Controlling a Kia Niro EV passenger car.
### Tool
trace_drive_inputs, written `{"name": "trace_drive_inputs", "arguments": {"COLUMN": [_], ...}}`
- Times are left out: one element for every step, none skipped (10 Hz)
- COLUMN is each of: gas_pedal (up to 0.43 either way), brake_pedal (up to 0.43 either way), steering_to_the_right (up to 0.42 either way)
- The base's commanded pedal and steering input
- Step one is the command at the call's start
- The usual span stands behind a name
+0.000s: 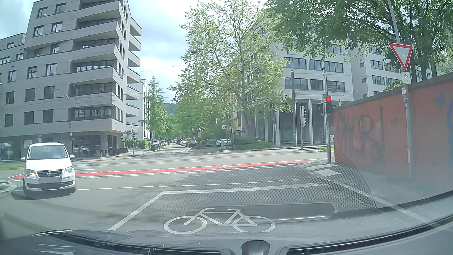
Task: Follow the waypoints while adhering to traffic rules and regulations
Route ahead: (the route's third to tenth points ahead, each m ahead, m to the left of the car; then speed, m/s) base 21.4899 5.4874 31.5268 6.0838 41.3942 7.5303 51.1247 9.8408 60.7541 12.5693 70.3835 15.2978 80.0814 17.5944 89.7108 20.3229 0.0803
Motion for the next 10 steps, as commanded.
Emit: {"name": "trace_drive_inputs", "arguments": {"gas_pedal": [0.0, 0.0, 0.0, 0.0, 0.0, 0.0, 0.0, 0.0, 0.0, 0.0], "brake_pedal": [0.201, 0.201, 0.207, 0.213, 0.213, 0.22, 0.22, 0.22, 0.22, 0.22], "steering_to_the_right": [-0.006, -0.006, -0.006, -0.006, -0.006, -0.005, -0.005, -0.003, -0.003, -0.004]}}
